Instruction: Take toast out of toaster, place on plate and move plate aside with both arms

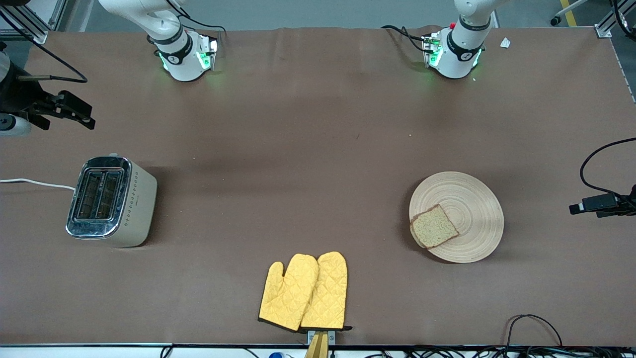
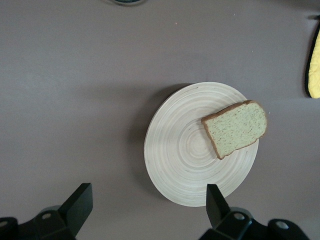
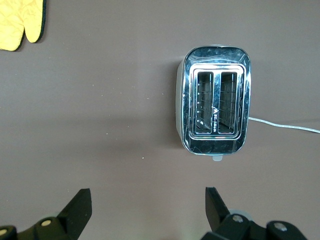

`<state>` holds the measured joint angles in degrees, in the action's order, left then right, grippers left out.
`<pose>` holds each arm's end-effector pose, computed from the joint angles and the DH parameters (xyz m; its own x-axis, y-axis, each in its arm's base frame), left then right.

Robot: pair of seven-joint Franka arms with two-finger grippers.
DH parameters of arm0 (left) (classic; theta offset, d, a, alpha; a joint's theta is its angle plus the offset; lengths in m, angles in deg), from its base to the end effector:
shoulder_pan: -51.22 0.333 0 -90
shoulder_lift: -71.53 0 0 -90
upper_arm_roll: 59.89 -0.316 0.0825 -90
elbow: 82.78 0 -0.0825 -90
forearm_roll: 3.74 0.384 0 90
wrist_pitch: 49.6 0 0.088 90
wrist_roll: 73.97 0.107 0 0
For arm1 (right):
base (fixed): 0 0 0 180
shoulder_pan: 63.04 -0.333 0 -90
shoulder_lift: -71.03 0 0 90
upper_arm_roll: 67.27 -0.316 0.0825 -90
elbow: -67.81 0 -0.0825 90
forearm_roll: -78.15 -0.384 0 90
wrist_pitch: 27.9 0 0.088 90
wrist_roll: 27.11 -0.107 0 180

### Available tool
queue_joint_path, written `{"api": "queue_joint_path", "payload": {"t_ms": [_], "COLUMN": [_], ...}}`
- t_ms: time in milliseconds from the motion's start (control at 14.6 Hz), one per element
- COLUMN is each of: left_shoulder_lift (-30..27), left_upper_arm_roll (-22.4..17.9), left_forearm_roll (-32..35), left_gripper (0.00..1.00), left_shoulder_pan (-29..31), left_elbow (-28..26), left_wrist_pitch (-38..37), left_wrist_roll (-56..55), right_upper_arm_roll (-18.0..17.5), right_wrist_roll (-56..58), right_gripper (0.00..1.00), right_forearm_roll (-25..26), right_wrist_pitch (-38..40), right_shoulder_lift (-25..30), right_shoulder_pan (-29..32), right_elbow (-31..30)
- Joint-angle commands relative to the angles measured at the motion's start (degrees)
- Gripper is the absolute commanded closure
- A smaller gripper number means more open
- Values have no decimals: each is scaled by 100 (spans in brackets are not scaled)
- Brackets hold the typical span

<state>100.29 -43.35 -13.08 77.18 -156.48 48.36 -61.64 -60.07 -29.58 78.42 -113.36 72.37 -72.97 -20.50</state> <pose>0.6802 0.1402 0.4687 1.0000 0.0065 -0.0012 0.0066 -0.9540 0.2999 0.5389 0.0243 0.6441 0.9996 0.0043 -0.0264 0.0043 -1.0000 0.0029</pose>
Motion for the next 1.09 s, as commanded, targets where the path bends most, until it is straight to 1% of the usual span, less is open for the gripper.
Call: {"api": "queue_joint_path", "payload": {"t_ms": [0,137,341,410,615,751,956,1024], "left_shoulder_lift": [-518,-747,-1081,-1239,-1494,-1548,-1618,-1688], "left_upper_arm_roll": [43,43,60,69,130,192,210,157], "left_forearm_roll": [501,739,863,855,916,995,1013,1091], "left_gripper": [0,0,0,0,0,0,0,0], "left_shoulder_pan": [-353,-686,-1047,-1101,-1128,-1128,-1136,-1232], "left_elbow": [-241,-241,-241,-241,-250,-241,-232,-241], "left_wrist_pitch": [-4,-223,-504,-644,-707,-996,-1024,-1024], "left_wrist_roll": [-939,-1573,-2251,-2305,-2262,-2244,-2209,-2209], "right_upper_arm_roll": [-60,-60,-60,-60,-60,-60,-60,-60], "right_wrist_roll": [-42,-34,-34,-34,-34,-34,-34,-34], "right_gripper": [0,0,0,0,0,0,0,0], "right_forearm_roll": [26,26,26,26,-18,-44,-44,-44], "right_wrist_pitch": [-67,-59,-59,-59,-67,-67,-67,-67], "right_shoulder_lift": [68,68,76,68,68,76,68,68], "right_shoulder_pan": [44,52,44,43,43,52,52,52], "right_elbow": [-99,-107,-108,-99,-99,-99,-108,-108]}}
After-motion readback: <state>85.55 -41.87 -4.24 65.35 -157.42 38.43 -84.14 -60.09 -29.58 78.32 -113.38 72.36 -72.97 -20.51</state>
